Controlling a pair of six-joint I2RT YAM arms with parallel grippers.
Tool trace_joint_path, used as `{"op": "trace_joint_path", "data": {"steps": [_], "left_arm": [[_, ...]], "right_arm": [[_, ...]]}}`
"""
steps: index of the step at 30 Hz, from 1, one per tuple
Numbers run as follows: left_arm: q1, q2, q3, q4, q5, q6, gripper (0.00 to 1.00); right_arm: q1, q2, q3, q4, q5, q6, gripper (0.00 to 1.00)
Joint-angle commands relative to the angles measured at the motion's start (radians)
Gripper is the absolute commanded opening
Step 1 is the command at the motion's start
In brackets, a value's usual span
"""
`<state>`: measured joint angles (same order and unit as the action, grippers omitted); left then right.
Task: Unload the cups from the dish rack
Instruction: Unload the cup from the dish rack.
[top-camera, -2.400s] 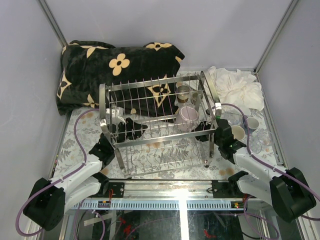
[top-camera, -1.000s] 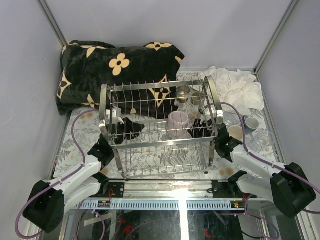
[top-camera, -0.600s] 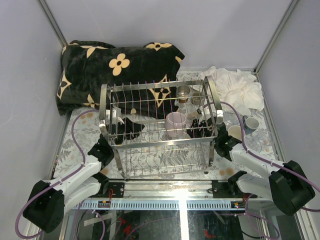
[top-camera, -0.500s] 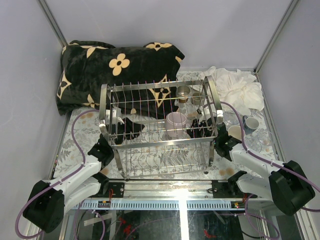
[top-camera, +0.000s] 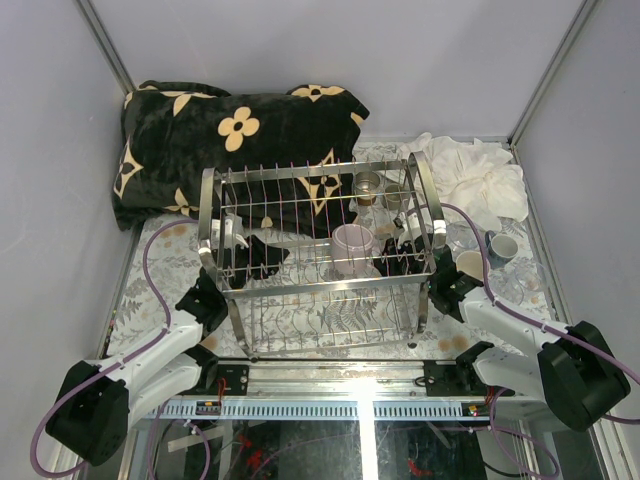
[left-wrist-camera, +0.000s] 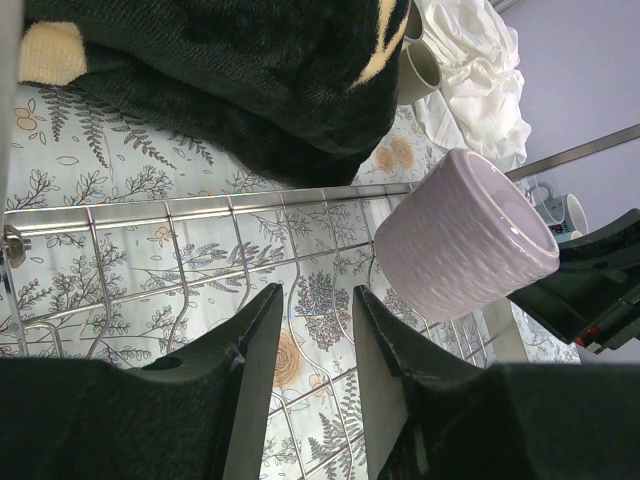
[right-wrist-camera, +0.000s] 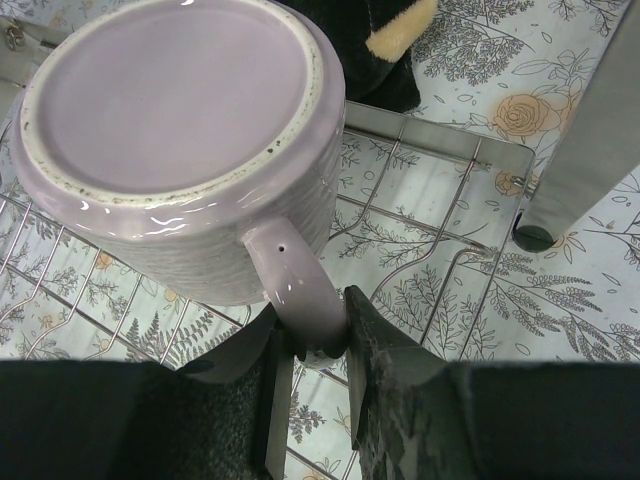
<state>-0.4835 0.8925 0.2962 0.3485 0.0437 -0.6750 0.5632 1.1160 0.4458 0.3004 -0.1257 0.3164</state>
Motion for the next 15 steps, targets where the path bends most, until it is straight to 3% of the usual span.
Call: {"op": "trace_joint_path", "data": {"steps": [1,15], "left_arm": [[-0.019,0.019,0.019,0.032,-0.010,0.009,0.34],[-0.019,0.013,0.018,0.029,-0.012,0.008,0.34]], "right_arm": [[0.060,-0.009,0.001,-0.005,-0.009,0.010,0.00],[0.060,-0.186,-0.112,0.069,0.012,0.121,0.00]]}}
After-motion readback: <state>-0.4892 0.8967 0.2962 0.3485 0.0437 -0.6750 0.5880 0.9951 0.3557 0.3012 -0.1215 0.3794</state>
